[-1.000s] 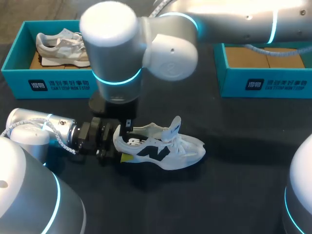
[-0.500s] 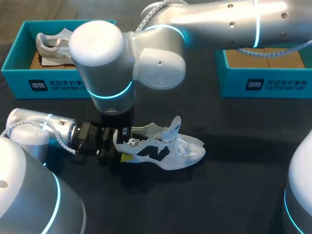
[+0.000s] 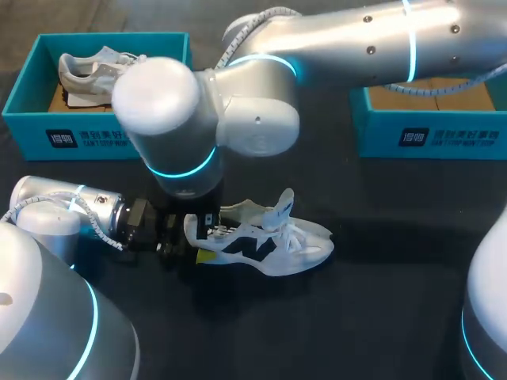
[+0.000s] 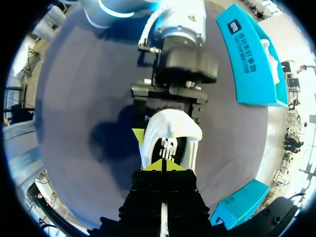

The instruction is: Take the shoe out of the shoebox, open the shoe tongue, remove and reinsert the insole, then place the shoe into the shoebox

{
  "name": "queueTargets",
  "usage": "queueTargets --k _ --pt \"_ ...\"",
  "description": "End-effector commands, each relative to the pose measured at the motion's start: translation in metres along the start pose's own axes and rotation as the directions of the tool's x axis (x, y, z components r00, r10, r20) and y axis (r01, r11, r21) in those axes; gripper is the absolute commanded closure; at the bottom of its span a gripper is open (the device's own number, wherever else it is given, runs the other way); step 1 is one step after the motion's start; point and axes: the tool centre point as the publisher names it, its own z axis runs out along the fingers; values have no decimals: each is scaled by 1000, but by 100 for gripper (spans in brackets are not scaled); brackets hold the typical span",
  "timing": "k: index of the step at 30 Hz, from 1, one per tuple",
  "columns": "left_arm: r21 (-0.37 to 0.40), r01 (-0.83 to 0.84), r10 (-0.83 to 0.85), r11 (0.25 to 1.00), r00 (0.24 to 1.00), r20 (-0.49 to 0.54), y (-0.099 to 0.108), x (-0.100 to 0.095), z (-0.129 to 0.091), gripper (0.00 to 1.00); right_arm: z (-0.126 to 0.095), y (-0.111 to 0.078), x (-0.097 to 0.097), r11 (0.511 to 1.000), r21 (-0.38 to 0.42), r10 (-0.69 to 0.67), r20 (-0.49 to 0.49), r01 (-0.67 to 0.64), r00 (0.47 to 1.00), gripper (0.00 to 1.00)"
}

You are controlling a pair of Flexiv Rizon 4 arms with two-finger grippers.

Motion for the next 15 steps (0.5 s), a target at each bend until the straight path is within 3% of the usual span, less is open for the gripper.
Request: queueTargets --k 1,15 --pt "0 0 0 1000 1000 3 4 -2 0 100 16 5 -3 1000 22 1 -4 -1 1000 100" --pt "0 0 0 1000 1000 3 4 -2 0 100 49 -13 -16 1000 18 -1 -10 1 1000 100"
